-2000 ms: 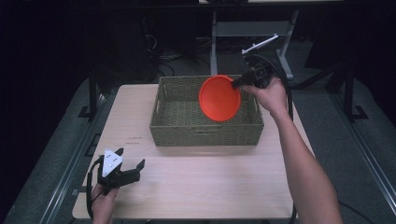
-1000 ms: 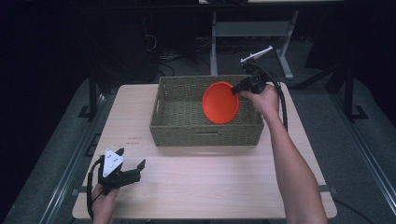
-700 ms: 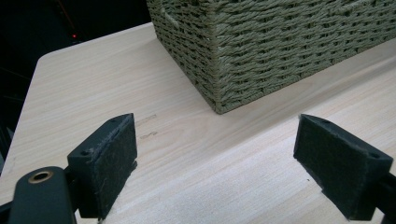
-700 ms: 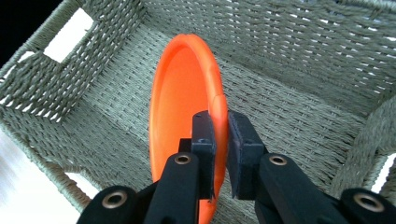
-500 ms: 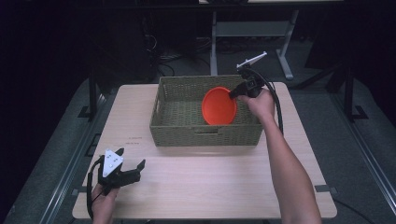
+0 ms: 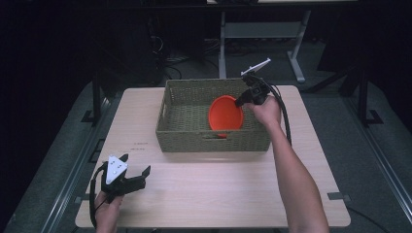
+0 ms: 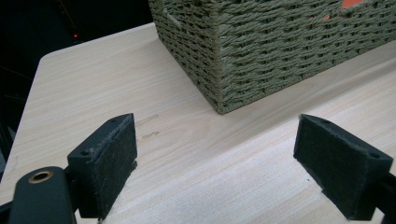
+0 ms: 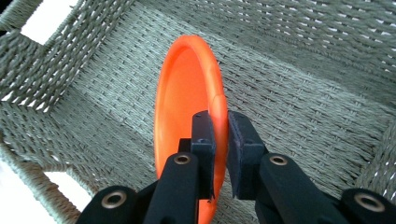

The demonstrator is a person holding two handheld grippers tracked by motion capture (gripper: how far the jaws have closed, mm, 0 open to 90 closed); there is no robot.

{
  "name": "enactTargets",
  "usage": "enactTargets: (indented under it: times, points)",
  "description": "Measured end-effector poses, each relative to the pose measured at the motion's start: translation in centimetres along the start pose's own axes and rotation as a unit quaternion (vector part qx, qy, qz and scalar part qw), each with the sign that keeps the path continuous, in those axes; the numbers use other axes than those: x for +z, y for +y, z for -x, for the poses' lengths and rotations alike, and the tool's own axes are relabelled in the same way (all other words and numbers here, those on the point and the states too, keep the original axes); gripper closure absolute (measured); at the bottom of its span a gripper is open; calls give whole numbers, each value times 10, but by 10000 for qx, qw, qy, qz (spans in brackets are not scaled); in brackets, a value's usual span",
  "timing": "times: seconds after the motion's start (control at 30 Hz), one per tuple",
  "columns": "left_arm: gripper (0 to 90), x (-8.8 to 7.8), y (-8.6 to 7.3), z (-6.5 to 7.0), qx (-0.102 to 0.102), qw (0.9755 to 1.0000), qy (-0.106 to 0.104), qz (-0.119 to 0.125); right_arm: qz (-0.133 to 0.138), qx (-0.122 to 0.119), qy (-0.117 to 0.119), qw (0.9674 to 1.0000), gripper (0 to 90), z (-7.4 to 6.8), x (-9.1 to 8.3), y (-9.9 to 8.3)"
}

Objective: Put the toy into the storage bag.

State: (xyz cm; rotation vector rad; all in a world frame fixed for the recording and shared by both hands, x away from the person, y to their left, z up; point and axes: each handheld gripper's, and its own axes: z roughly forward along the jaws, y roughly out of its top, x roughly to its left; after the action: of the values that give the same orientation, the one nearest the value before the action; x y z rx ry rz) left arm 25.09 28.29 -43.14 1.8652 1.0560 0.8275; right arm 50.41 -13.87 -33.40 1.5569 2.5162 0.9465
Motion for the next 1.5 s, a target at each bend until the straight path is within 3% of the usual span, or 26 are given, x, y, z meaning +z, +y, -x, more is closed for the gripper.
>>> enactTargets:
  times: [0.23,0.5,0.83,1.23,1.43,1.5]
  points:
    - [128,1,0,1,-1,10000,-12,5,-242,27,-3,9997,812,5,9,-5]
    - [128,2,0,1,-8,10000,3,0,-251,123,97,9996,798,10,10,-7]
    - [128,2,1,0,-17,10000,8,-11,-364,148,96,9992,613,10,12,-7]
    - [128,2,0,1,4,10000,4,-4,-585,274,-147,9978,539,16,16,-10]
    - [128,0,0,0,-28,10000,34,2,-465,300,-230,9982,535,17,12,-11]
    - [128,0,0,0,-49,10000,41,8,-347,392,-85,9986,543,19,8,-12]
